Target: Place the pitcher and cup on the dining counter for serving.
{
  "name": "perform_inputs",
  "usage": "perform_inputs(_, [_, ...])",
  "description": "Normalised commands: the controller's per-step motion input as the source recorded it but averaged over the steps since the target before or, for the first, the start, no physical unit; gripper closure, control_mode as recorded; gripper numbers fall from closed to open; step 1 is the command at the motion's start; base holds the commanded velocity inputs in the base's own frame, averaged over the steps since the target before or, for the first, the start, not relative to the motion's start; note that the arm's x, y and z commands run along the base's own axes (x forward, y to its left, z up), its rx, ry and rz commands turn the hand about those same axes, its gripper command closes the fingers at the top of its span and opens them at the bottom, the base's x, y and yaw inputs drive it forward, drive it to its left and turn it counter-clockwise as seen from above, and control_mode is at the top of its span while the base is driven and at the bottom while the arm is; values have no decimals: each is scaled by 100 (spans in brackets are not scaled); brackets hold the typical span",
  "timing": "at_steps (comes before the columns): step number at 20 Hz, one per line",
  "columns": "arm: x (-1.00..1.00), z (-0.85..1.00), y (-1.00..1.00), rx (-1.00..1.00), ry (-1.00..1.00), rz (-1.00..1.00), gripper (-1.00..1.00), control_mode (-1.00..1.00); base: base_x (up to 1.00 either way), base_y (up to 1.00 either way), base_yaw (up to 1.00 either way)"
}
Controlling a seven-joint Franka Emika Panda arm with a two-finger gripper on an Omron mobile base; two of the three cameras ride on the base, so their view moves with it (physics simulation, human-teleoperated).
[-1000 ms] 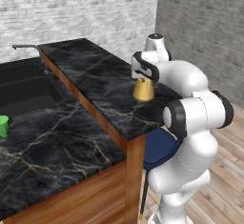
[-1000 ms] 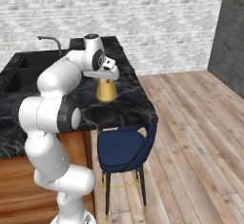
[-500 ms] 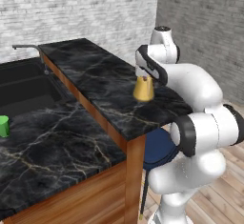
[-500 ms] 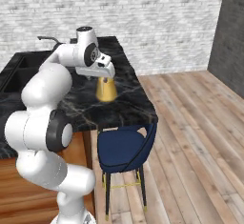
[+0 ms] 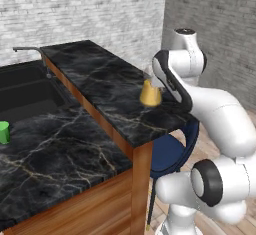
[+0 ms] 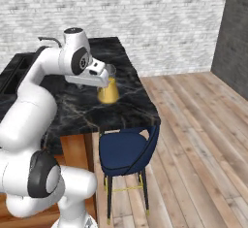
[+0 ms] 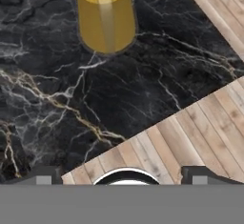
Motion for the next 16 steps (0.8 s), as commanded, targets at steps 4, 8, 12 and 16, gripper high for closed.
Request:
perform_inputs(4, [-100,0,0,4,-1,0,-100,-100,0,0,0])
perform_inputs(8, [-98,-1,0,7,-3,0,-100,-100,0,0,0])
perform_inputs(12, [-49,-4,0,4,0,0,-100,100,-50,2,0])
perform_inputs(16, [0,0,0,0,0,0,-100,100,-99,37,0])
